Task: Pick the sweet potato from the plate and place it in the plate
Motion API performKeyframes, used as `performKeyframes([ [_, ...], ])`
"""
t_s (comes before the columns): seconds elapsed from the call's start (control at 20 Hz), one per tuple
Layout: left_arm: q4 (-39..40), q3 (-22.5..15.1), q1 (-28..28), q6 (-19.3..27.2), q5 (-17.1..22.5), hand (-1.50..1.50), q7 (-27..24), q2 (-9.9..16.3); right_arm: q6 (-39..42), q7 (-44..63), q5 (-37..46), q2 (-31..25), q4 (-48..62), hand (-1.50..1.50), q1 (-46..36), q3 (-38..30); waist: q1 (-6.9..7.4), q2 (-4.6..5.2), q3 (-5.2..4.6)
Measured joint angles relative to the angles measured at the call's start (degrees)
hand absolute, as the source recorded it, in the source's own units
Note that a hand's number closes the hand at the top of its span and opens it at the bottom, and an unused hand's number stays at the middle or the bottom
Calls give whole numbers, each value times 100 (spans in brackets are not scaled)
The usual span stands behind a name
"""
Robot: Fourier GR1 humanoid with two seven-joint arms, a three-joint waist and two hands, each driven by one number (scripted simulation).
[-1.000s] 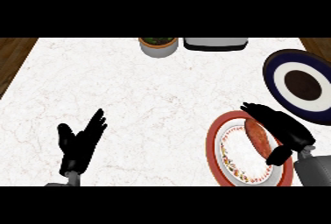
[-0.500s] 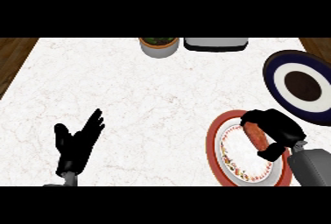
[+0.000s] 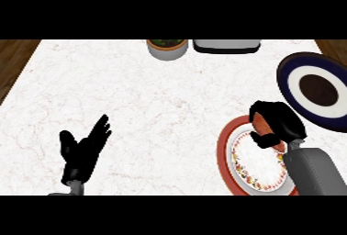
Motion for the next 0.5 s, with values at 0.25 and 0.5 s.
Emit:
performKeyframes([
  [0.25,-25,-22,-69,5,-20,0,29,-3,-1254,1949,141,954,-103,150,-566,-793,63,15,9],
  [0.5,-12,-87,-194,-6,-55,0,97,-31,-2858,3586,907,1350,-210,150,-1233,-976,207,43,-1],
])
